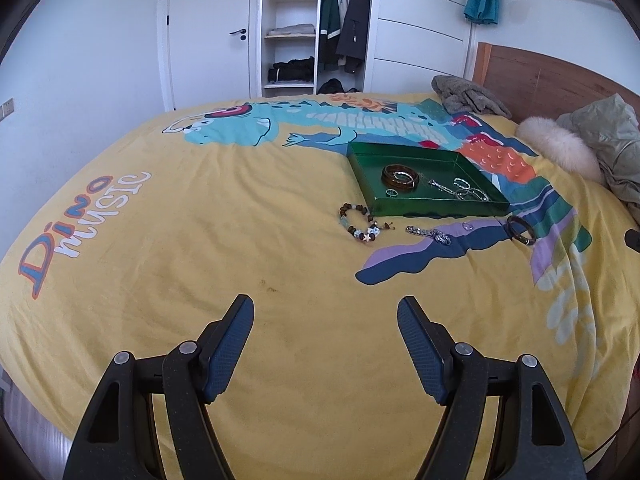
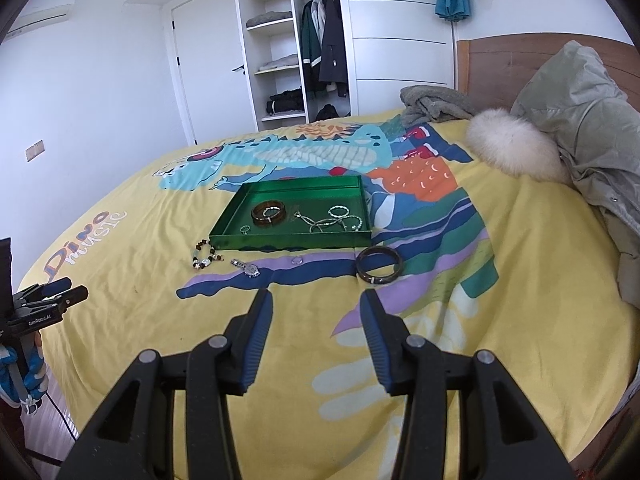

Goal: Organize jewelry
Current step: 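Withdraw both tools from the tray toward the beaded bracelet and silver watch, then grasp the beaded bracelet with the left tool while the right tool grasps the silver watch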

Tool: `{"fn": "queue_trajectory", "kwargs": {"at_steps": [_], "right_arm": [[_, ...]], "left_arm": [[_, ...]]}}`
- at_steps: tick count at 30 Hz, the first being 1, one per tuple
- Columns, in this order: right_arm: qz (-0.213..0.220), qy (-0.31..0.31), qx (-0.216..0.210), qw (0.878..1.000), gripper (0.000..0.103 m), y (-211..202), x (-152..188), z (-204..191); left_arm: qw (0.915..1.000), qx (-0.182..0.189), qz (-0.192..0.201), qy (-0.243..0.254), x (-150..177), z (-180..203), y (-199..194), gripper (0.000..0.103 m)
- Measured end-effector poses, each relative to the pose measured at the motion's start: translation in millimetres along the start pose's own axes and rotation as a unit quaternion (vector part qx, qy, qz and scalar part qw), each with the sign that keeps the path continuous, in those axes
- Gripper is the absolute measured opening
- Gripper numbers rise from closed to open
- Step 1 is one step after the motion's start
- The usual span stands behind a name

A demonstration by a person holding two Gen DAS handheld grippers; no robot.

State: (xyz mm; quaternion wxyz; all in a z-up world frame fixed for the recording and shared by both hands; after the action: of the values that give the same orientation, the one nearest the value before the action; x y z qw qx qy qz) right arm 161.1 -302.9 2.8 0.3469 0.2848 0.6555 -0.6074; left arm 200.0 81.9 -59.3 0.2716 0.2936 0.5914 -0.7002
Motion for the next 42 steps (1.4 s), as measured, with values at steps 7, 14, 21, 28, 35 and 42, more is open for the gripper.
{"fn": "queue_trajectory", "kwargs": {"at_steps": [7,14,21,28,35,42], "right_arm": [[-0.019,-0.009,-0.019,1.0,0.044,35,6,1],[-0.037,-0.017,-0.042,0.998,0.044,79,6,1],[-0.054,-0.051,-0.085,0.994,0.044,135,-4,-22],[-0.077,-0.084,-0.137,0.984,0.044,201,-7,-61],[-0.098,-0.116,-0.165,0.974,0.044,255,-6,-97],[-0.126,-0.128,-0.171,0.969,0.044,290,6,-108]], "left_arm": [[0.9994,0.006,-0.031,-0.011,-3,6,42,0.072],[0.9984,0.01,-0.054,-0.011,-16,17,90,0.068],[0.9964,0.002,-0.081,-0.024,-38,25,152,0.065],[0.9943,-0.011,-0.095,-0.048,-59,25,202,0.064],[0.9907,-0.02,-0.126,-0.048,-53,31,241,0.056],[0.9909,-0.027,-0.124,-0.047,-49,33,251,0.056]]}}
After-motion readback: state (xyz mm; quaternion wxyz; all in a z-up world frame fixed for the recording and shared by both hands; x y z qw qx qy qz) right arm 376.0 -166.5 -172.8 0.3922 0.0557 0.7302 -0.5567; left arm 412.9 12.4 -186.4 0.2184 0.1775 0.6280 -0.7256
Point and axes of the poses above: each gripper's, at about its wrist camera, not at the fingertips, and y roughly the way its jaws point, z to its right, x to its underside, the point moved 6 cm from there along y, roughly the way its jaws point, and after that the axes turned 5 degrees about -y, right-handed, at the moved point
